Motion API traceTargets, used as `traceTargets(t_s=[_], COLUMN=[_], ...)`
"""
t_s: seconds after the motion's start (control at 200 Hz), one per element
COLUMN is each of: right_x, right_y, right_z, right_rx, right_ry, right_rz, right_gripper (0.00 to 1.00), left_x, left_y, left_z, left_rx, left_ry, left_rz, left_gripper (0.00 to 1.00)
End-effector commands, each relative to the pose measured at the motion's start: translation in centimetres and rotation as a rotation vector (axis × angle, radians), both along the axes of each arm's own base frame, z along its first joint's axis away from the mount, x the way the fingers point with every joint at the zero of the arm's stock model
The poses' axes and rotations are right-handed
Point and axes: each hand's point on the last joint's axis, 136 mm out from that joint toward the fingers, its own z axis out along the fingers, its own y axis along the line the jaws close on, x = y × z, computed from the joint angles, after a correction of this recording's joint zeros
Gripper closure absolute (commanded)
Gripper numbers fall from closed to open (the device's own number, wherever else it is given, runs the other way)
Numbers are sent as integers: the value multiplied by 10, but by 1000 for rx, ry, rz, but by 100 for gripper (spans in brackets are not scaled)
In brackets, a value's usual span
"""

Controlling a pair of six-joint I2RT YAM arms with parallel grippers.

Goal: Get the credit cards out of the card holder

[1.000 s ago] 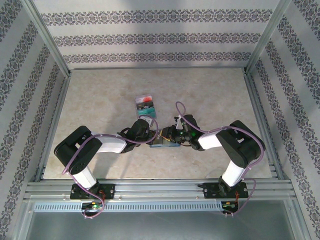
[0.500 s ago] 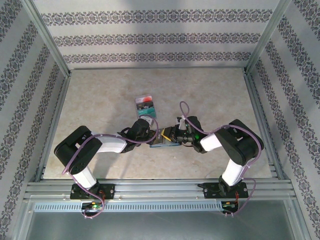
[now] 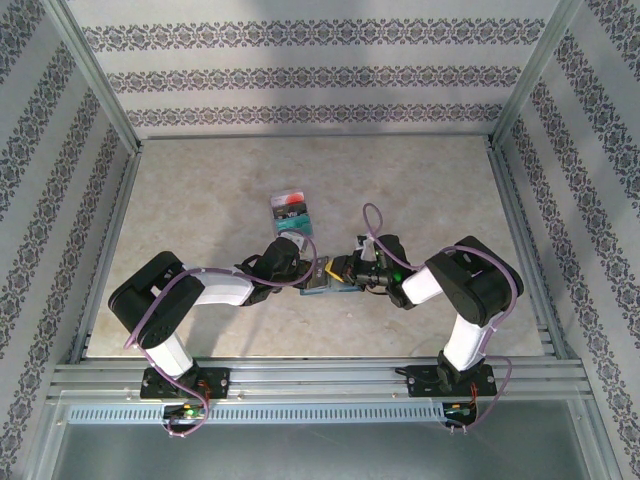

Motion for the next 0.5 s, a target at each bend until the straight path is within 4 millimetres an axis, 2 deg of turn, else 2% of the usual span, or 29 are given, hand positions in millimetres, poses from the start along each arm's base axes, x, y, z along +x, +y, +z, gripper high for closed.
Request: traceTargets(t_s=[0.0,0.495], right_x=[7,3], right_y=[-4,-27], right_z=[19,5], right_rx=[29,-104], right_ry=[-89,-77], right_rz=[-7,-20], right_gripper=[100,100], left_x=[-22,-21], left_y=[17,18], left_z=[-31,-26], left_rx=[103,99], left_ry=[110,94], left_rz=[2,11], left_gripper=[84,84])
